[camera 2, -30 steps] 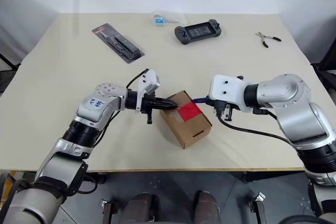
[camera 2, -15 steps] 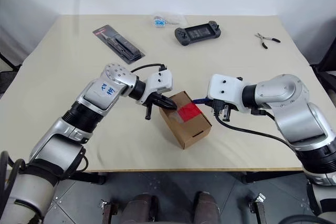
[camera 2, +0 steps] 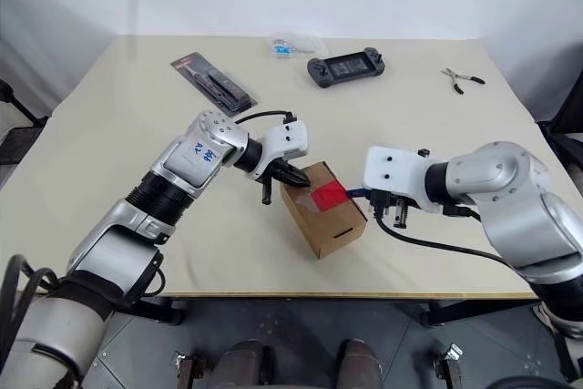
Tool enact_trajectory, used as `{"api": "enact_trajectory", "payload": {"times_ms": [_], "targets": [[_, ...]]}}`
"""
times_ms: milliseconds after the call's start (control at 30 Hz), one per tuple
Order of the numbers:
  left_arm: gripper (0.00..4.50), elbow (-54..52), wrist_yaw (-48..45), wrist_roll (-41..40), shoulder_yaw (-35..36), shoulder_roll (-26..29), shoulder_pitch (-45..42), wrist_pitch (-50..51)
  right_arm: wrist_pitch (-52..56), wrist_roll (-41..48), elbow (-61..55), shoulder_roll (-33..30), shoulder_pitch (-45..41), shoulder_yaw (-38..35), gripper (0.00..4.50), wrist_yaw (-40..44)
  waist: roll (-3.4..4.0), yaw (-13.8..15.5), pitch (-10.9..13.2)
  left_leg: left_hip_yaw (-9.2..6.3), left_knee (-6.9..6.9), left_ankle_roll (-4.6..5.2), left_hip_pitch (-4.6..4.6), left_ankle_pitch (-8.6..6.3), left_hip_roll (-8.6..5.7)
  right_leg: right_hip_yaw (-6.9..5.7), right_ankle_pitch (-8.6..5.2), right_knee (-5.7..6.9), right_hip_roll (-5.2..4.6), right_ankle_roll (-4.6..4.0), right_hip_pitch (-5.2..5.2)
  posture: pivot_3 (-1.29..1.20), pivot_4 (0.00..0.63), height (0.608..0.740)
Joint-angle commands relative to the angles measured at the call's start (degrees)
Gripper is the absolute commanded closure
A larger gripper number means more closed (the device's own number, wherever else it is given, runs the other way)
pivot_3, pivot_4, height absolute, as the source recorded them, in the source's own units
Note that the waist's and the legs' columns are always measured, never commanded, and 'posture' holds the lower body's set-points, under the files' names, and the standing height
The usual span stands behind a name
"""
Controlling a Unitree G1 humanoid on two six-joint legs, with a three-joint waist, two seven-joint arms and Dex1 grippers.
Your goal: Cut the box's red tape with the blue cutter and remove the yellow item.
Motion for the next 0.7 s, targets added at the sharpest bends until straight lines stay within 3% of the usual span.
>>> {"api": "enact_trajectory", "payload": {"times_ms": [33,133,333,433,533,700], "targets": [[4.47,5.27,4.16,6.70,-4.04,0.89,3.87,3.97,1.01,2.66,-2.95,-2.39,0.72,-3.32,4.06,1.51,0.04,-0.03,-0.03,0.01,0.00,0.00,0.01,0.00,0.00,0.02,0.01,0.01,0.00,-0.01,0.00,0.00,0.150,0.740],[4.47,5.23,4.55,6.58,-3.86,0.86,3.96,4.22,1.99,4.65,-3.66,-3.43,1.25,-5.25,4.06,1.86,0.08,-0.03,-0.06,0.01,0.00,0.00,0.03,0.00,0.00,0.02,0.01,0.02,0.00,-0.01,0.00,0.00,0.150,0.740],[4.47,4.12,6.17,4.85,-0.63,0.59,5.09,2.59,9.86,17.20,-2.25,-0.98,-0.95,-21.36,4.06,1.59,0.08,-0.02,-0.06,0.01,0.00,0.00,0.04,0.00,0.02,0.05,0.03,0.01,0.00,-0.03,0.00,0.00,0.150,0.740],[4.47,3.30,6.37,3.52,1.55,0.16,5.64,2.39,10.26,19.60,-1.04,-1.19,0.88,-25.15,4.06,0.57,0.03,0.02,-0.07,0.01,0.00,0.01,0.03,0.00,0.02,0.05,0.03,-0.01,0.00,-0.04,0.01,0.00,0.150,0.740],[4.47,1.35,5.41,1.47,3.88,-0.68,6.23,3.08,7.62,19.37,2.62,2.07,2.47,-26.22,4.06,-3.57,0.02,-0.06,-0.08,0.03,0.00,0.04,0.02,-0.02,0.02,0.05,0.04,-0.04,-0.01,-0.04,0.00,0.00,0.150,0.740],[4.47,-2.78,3.79,-2.89,8.90,-2.79,6.85,1.46,-6.54,10.49,18.09,12.93,10.22,-21.28,4.06,-15.51,0.05,0.15,-0.05,0.06,-0.05,0.01,-0.09,-0.01,0.02,0.04,0.05,-0.08,0.00,-0.03,-0.10,0.00,0.150,0.740]]}}
